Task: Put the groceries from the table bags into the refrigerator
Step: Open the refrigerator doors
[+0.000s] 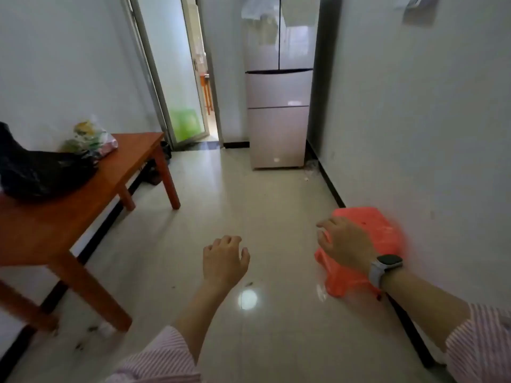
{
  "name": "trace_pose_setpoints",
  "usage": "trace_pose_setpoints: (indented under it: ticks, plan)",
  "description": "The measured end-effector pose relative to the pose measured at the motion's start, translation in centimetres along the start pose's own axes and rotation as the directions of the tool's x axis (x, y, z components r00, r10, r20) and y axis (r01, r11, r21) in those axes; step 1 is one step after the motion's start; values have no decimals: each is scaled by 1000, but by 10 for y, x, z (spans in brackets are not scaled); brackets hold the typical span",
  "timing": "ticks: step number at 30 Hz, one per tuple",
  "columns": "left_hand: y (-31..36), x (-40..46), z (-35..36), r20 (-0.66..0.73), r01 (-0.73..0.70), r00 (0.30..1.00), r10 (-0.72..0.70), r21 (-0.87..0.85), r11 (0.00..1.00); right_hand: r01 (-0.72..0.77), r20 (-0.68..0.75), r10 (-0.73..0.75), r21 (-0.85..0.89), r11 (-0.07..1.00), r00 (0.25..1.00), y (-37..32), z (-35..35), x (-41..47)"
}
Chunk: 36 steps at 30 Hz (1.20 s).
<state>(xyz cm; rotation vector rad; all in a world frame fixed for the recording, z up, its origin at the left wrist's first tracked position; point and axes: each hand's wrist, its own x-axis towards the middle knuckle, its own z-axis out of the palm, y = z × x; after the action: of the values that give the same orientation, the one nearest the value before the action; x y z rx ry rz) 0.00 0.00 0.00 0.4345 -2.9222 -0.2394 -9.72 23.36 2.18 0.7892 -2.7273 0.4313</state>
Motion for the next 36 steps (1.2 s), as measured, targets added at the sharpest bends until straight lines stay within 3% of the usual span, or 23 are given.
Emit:
trace_pose_setpoints:
  ticks: [6, 8, 12, 18, 23, 29, 36]
  plan:
    - [-18, 14, 72, 184, 70, 981, -61, -42, 997, -26, 200, 28, -14, 1000, 979, 17, 87, -5]
    - [-17, 37, 90, 202, 65, 978, -53, -53, 997, -19, 168, 23, -22, 1000, 985, 29, 103, 10]
    - [-4, 117, 117, 216, 27, 976, -14, -58, 998, -132, 287, 113, 46, 990, 951, 71, 139, 71]
    - [48, 295, 128, 275, 8, 961, 10, -65, 998, -235, 346, 198, 68, 970, 917, 148, 168, 211]
    - [79, 430, 116, 190, -55, 980, 67, -64, 996, -196, 328, 153, 103, 975, 932, 186, 175, 342]
    - [50, 567, 139, 155, 23, 988, -13, -62, 998, -121, 286, 85, 110, 987, 955, 219, 212, 492]
    - [13, 777, 165, 126, 23, 992, -9, -107, 994, -158, 341, 119, 87, 984, 932, 251, 270, 693]
